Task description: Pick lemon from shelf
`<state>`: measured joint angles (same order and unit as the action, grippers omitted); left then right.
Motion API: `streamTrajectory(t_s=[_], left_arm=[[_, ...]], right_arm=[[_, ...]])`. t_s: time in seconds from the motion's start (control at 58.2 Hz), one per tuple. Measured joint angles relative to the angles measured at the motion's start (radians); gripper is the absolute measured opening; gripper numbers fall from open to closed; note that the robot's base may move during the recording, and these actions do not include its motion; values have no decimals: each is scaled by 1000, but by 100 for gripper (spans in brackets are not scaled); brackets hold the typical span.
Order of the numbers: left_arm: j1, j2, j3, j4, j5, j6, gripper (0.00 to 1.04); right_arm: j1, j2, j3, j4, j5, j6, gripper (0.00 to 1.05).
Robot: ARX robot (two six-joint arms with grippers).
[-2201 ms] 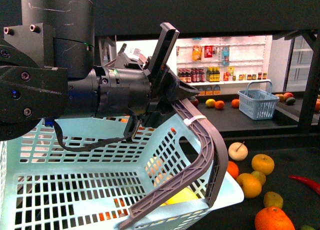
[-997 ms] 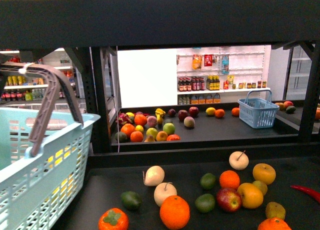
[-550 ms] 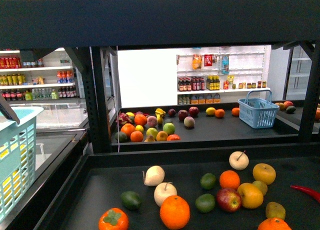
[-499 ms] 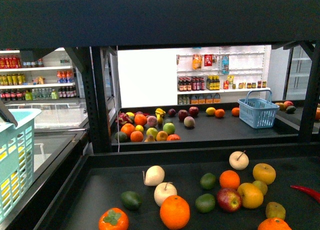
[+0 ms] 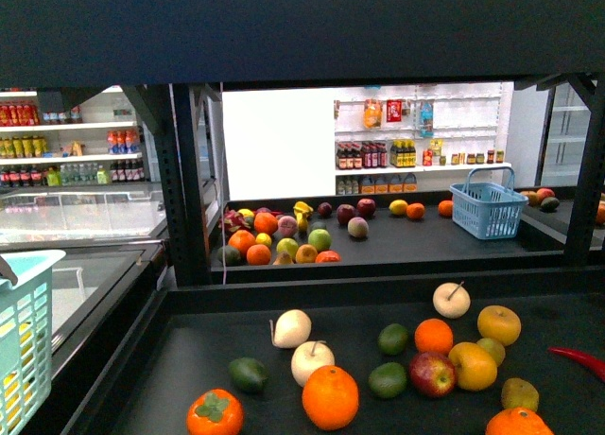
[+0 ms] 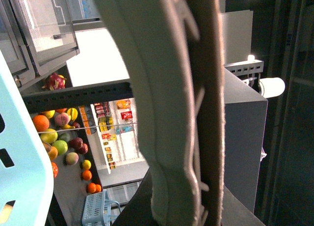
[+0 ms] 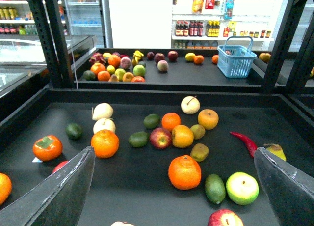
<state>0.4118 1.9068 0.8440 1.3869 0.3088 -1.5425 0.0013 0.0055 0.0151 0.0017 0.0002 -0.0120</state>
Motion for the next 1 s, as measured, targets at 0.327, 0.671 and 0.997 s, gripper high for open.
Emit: streamTrajectory(t_s=[0.327, 0.671, 0.997], left_arm=[[19, 12, 0, 5, 14, -30, 9], [24, 37, 0, 5, 36, -31, 54], [31, 37, 0, 6, 72, -30, 97]], right_arm=[[0, 0, 0, 0, 0, 0, 97], [0, 0, 0, 0, 0, 0, 97], [0, 0, 0, 0, 0, 0, 97]])
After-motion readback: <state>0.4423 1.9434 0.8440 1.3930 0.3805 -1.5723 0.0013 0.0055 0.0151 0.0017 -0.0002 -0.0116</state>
